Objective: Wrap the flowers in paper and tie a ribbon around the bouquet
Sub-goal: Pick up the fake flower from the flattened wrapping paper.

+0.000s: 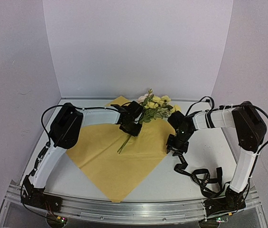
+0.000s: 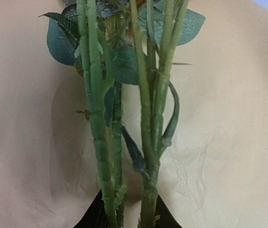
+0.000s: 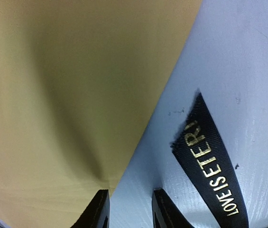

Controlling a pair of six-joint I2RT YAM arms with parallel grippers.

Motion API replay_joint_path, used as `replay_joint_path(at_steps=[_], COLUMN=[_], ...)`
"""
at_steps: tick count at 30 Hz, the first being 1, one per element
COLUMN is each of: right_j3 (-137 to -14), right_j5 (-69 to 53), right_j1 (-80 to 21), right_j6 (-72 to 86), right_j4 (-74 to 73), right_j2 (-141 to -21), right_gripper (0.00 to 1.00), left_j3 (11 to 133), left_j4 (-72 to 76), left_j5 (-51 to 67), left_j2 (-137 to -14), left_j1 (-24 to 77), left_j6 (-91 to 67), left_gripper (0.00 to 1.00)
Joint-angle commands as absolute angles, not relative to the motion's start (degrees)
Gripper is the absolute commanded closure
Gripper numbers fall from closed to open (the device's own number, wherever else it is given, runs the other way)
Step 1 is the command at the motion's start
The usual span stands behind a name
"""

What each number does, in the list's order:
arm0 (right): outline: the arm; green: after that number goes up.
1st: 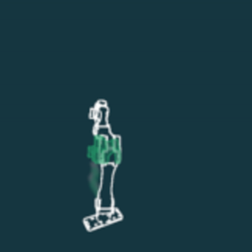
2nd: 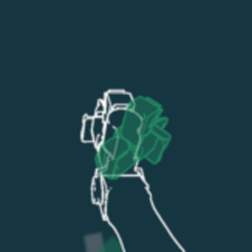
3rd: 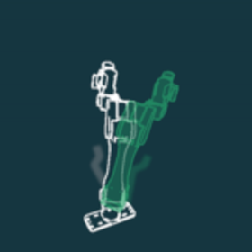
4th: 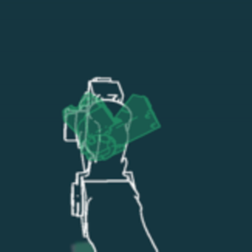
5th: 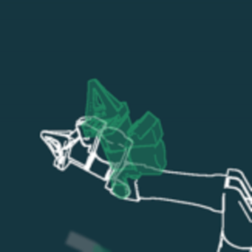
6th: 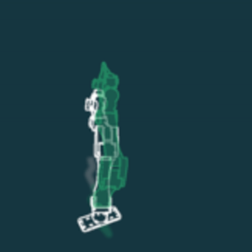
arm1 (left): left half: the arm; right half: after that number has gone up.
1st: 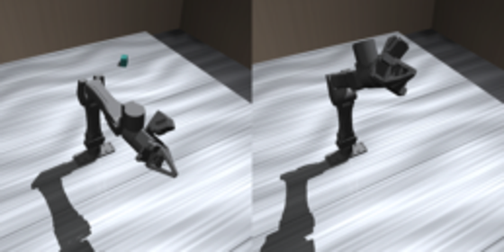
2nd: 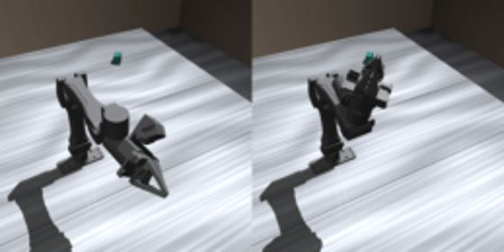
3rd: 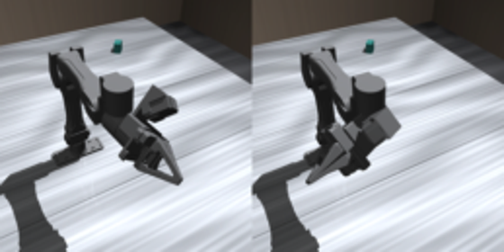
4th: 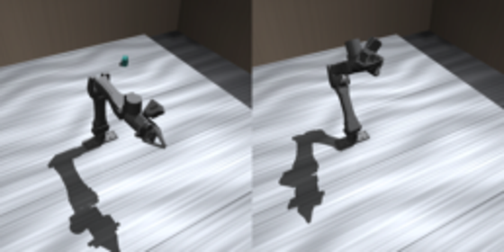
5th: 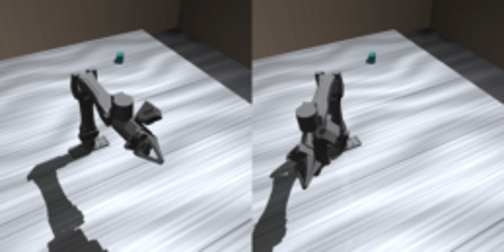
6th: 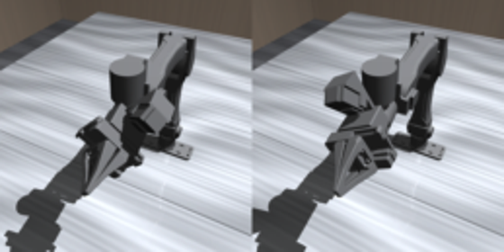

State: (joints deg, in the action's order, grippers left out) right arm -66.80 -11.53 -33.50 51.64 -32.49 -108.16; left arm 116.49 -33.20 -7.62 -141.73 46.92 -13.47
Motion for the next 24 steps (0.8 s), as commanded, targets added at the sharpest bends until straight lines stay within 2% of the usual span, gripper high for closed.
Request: replay_joint_path(at_steps=[1,7,11,19,24], right_j3=[-70.6,-78.2,-82.6,-89.3,-89.6], right_j5=[-8.9,-10.7,-13.3,-17.5,-16.8], right_j1=[-33.8,-33.2,-32.1,-29.6,-29.0], right_j6=[46.0,39.0,36.9,37.2,40.4], right_j4=[-39.6,-42.8,-42.8,-36.8,-33.5], right_j2=[-105.5,-106.7,-109.3,-118.9,-122.6], right_gripper=[0.63,0.57,0.53,0.51,0.56], left_j3=[114.7,112.7,110.6,107.4,105.3], left_j4=[-30.1,-27.3,-25.2,-22.0,-20.6], left_j5=[-7.7,-7.2,-7.0,-5.0,-2.9], left_j2=[-139.5,-137.5,-135.2,-131.2,-129.8], left_j1=[46.5,46.1,45.8,44.7,43.8], left_j6=[-12.5,-11.2,-10.7,-11.1,-12.2], left_gripper=[0.79,0.94,0.99,1.00,1.00])
